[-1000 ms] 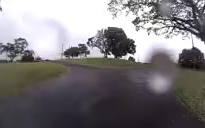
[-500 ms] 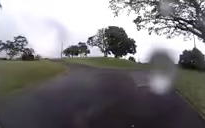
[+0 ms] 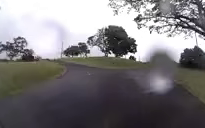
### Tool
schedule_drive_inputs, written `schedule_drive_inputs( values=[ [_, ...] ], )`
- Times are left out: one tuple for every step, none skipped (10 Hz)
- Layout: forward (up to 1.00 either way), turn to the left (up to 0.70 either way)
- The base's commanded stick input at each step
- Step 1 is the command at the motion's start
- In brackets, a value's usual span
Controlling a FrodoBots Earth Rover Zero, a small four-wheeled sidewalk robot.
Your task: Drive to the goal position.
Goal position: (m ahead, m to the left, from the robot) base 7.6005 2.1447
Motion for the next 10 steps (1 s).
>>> schedule_drive_inputs(
  values=[
    [0.85, 0.0],
    [0.85, 0.0],
    [0.85, 0.0],
    [0.85, 0.0],
    [0.85, 0.0],
    [0.85, 0.0],
    [0.85, 0.0],
    [0.85, 0.0],
    [0.85, 0.0],
    [0.85, 0.0]
  ],
)
